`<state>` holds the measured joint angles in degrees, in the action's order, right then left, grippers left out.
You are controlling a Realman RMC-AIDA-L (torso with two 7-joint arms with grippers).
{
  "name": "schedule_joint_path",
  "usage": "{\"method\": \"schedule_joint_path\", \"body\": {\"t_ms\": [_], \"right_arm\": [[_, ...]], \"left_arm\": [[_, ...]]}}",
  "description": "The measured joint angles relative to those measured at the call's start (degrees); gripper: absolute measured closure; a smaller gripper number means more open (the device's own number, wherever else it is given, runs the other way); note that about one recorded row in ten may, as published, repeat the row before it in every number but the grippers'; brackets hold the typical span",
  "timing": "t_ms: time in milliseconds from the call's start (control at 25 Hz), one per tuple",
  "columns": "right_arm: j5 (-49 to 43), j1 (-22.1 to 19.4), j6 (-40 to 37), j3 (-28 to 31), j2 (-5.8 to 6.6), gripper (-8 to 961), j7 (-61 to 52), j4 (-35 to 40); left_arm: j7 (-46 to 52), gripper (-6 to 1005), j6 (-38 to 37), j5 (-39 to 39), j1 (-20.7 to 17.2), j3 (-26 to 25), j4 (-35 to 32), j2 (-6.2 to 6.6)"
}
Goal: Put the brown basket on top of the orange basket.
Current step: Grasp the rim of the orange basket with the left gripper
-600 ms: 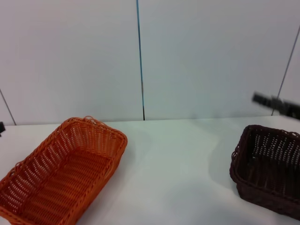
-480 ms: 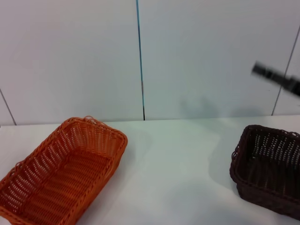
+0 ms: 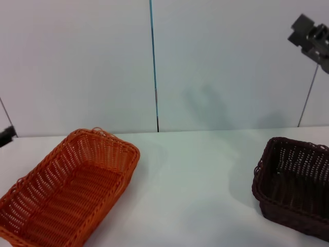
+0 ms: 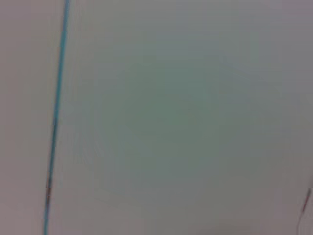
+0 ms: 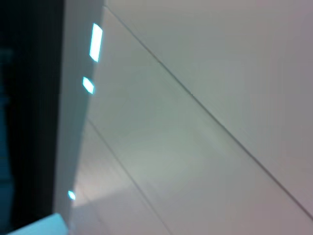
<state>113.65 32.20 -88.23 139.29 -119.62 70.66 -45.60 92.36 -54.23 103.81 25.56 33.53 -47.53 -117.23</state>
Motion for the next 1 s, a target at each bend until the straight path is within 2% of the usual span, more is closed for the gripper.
{"method": "schedule_joint_path", "body": {"t_ms": [40,160,240,400,520,800,1000], "right_arm": [[0.9,0.1,-0.7,-0.1,-0.01,53,0.4,0.4],[2.9,0.1,-2.3,-0.2,-0.05,49,1.1,0.8],[4.4,0.2,-3.6,-0.3,-0.06,46,1.5,0.9],[7.3,0.0,-4.4,1.2,-0.04,42,2.6,1.8],[9.1,0.1,-4.7,1.4,-0.05,41,3.4,2.2],[9.2,0.3,-4.5,1.3,0.13,41,4.9,1.7],[6.5,0.1,-1.7,0.6,0.31,42,4.7,1.8]], "left_arm": [[0.0,233,0.0,0.0,0.0,0.0,0.0,0.00],[0.3,234,3.8,0.0,1.4,4.9,0.7,0.00],[0.8,234,5.3,0.1,2.3,5.5,2.0,0.31],[1.5,234,8.0,0.1,5.1,4.8,6.7,1.77],[1.5,234,9.5,0.1,5.8,4.7,7.4,1.85],[1.9,234,9.4,-0.4,5.6,4.2,7.2,1.93],[4.7,234,7.6,-0.3,3.7,4.1,4.4,1.82]]}}
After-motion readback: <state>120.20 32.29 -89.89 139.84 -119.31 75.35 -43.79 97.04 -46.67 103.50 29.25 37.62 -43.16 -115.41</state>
